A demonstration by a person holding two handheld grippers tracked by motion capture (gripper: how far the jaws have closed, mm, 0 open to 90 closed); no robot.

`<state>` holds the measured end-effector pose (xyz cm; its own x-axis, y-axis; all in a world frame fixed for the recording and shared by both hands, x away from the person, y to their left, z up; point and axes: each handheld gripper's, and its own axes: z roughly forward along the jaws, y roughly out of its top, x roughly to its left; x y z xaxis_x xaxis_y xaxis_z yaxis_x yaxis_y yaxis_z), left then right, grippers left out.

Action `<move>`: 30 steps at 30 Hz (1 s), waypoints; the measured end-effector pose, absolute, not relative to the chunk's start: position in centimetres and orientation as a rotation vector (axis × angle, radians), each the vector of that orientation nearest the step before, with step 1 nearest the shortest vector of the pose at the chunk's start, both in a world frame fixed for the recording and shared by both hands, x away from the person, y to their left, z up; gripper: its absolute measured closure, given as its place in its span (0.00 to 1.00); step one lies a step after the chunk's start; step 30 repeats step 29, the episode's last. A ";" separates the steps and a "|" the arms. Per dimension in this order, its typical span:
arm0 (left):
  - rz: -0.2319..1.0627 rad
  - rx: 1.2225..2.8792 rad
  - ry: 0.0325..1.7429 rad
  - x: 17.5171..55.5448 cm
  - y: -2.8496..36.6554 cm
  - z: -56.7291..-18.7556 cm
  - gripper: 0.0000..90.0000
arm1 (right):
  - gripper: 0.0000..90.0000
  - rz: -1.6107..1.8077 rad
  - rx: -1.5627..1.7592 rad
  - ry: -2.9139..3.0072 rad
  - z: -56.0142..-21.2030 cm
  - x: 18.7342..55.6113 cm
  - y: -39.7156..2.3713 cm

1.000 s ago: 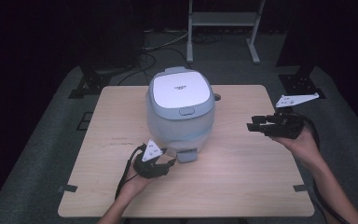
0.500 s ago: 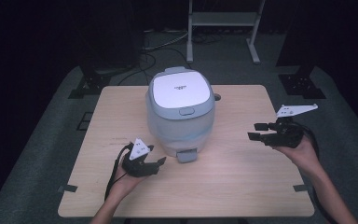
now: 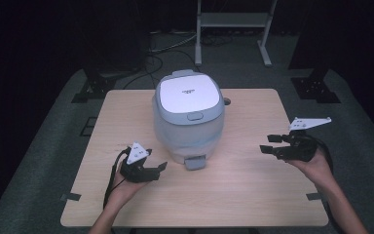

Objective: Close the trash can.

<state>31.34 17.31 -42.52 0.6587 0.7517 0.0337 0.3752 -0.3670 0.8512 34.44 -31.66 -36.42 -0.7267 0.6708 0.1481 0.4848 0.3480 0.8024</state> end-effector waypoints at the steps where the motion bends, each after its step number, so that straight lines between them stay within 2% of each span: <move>1: 0.533 1.981 0.884 31.4 17.4 -42.6 0.24 | 0.43 1.321 1.052 2.400 -36.5 34.4 -31.7; 30: 0.543 1.954 0.939 30.7 19.9 -44.0 0.21 | 0.40 1.324 1.064 2.402 -40.2 32.8 -31.4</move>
